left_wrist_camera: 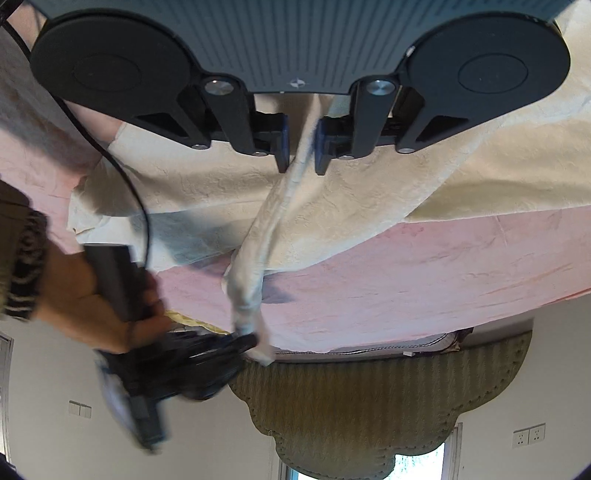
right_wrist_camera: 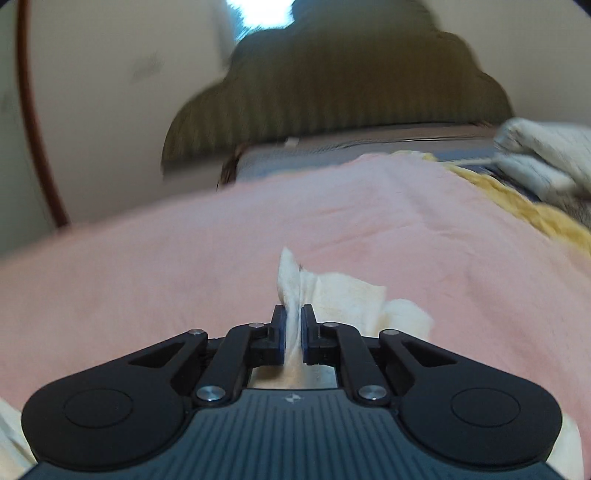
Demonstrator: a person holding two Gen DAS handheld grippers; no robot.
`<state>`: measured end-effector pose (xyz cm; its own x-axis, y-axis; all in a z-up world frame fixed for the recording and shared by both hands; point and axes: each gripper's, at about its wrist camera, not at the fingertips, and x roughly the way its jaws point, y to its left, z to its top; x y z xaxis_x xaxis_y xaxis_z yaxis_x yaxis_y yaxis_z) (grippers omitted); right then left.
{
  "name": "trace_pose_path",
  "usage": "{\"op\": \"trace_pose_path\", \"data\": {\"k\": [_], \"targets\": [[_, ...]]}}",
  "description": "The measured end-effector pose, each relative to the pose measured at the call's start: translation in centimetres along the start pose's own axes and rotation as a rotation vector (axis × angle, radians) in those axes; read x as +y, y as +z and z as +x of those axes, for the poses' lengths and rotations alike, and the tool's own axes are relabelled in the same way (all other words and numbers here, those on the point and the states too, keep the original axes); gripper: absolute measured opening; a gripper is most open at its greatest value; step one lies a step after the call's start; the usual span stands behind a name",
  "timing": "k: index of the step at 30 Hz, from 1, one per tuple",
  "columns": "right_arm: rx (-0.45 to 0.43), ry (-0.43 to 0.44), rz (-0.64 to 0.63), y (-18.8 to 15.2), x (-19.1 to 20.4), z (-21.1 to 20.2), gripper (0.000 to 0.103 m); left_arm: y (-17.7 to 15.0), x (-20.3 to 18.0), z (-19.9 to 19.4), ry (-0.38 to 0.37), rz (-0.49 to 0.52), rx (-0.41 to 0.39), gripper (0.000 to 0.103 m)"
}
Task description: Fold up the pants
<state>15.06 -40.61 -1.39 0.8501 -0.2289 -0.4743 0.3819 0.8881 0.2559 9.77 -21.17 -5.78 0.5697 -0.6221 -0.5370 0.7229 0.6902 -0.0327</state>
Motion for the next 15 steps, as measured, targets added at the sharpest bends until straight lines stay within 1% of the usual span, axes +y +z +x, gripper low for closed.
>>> {"op": "trace_pose_path", "data": {"k": [2, 4, 6, 7, 10, 11, 12, 13, 15], "targets": [[-0.064, 0.037, 0.123, -0.2, -2.6, -3.5, 0.008, 0.0, -0.3, -0.1, 0.013, 0.021, -0.004, 0.005], [-0.102, 0.053, 0.219, -1.1, -5.0, -7.0, 0.008, 0.0, -0.6, -0.2, 0.021, 0.037, -0.012, 0.004], [-0.113, 0.055, 0.282, -2.4, -7.1, -9.8, 0.008, 0.0, -0.9, -0.2, 0.031, 0.051, -0.011, 0.003], [-0.102, 0.048, 0.303, -3.4, -8.2, -10.9, 0.008, 0.0, -1.0, -0.1, 0.034, 0.056, -0.008, 0.003], [-0.027, 0.013, 0.345, -6.1, -10.5, -11.7, 0.009, -0.1, -1.2, 0.5, 0.056, 0.068, 0.020, 0.005], [0.017, 0.013, 0.364, -6.8, -11.1, -11.0, 0.011, 0.0, -1.4, 0.7, 0.058, 0.074, 0.030, 0.016], [0.051, 0.008, 0.395, -7.6, -11.8, -10.4, 0.011, 0.0, -1.6, 0.7, 0.066, 0.086, 0.029, 0.017], [0.066, 0.010, 0.433, -8.4, -12.3, -10.1, 0.011, 0.1, -1.8, 0.8, 0.074, 0.105, 0.031, 0.019], [0.059, 0.038, 0.505, -9.3, -13.1, -9.5, 0.016, 0.1, -2.5, 0.9, 0.096, 0.160, 0.032, 0.025]]}}
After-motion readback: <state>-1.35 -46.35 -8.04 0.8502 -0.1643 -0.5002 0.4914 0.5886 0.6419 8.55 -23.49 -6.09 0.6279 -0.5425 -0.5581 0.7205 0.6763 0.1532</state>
